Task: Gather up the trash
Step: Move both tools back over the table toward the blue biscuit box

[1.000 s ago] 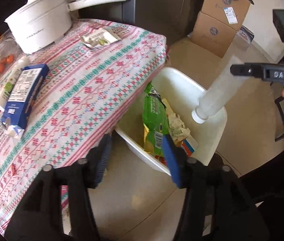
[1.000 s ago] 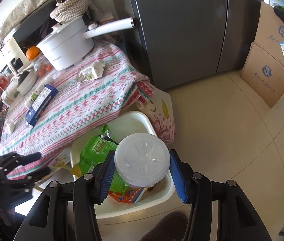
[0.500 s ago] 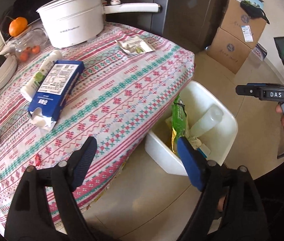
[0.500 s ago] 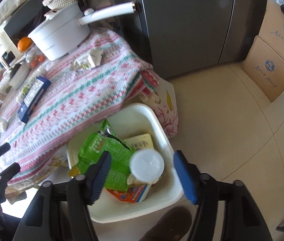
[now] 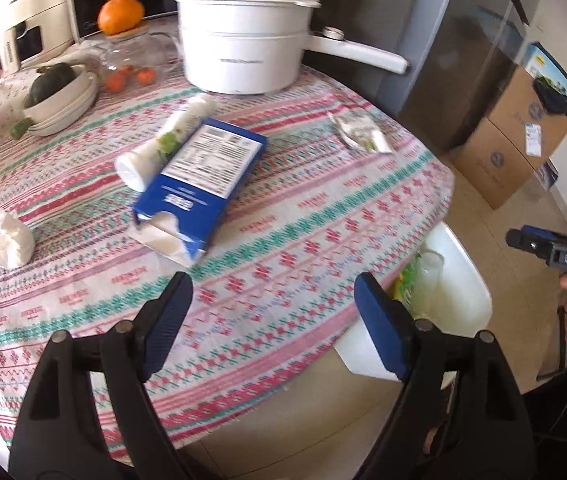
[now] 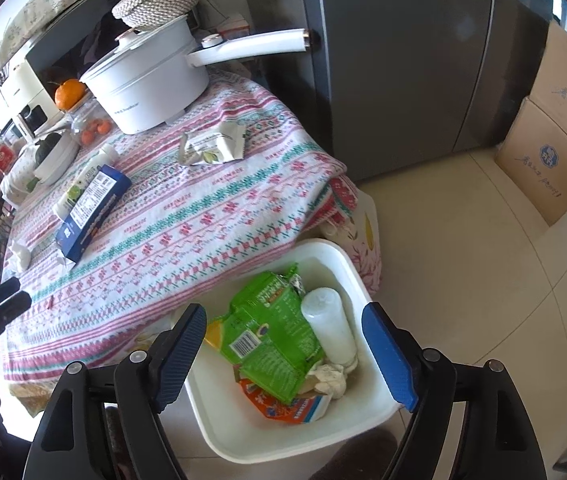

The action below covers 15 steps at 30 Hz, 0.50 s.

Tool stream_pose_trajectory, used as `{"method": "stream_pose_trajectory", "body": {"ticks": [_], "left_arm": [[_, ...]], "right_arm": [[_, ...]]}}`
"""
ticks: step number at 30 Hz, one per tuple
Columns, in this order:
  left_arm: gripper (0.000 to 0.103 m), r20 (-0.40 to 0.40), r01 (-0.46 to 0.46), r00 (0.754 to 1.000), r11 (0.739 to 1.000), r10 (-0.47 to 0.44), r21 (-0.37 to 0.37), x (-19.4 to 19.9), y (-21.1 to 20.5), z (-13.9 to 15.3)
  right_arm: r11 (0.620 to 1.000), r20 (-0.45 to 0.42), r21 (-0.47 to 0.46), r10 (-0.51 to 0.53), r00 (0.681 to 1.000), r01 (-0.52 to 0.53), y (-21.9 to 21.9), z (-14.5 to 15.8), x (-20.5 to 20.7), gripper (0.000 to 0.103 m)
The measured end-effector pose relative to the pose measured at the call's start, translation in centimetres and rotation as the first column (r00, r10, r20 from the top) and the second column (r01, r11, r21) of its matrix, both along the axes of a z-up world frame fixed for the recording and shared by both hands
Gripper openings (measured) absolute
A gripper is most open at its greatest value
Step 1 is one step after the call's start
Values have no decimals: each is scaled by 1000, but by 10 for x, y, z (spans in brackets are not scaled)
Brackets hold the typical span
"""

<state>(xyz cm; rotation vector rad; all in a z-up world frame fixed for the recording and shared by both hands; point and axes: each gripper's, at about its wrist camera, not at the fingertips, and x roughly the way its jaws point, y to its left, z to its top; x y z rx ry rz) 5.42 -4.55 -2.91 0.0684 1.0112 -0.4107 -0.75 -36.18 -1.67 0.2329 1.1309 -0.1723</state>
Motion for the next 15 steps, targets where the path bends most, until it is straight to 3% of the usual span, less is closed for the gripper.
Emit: {"method": "stream_pose_trajectory", "body": {"ticks": [7, 15], "left_arm": [[83, 19, -39, 999, 999, 39, 28, 43, 32, -16], [83, 33, 26, 999, 1000, -26, 16, 83, 32, -45]], "right_arm": [[999, -4, -5, 39, 999, -39, 25, 1, 29, 84], [999, -21, 7, 50, 999, -50, 41, -6, 54, 84]]}}
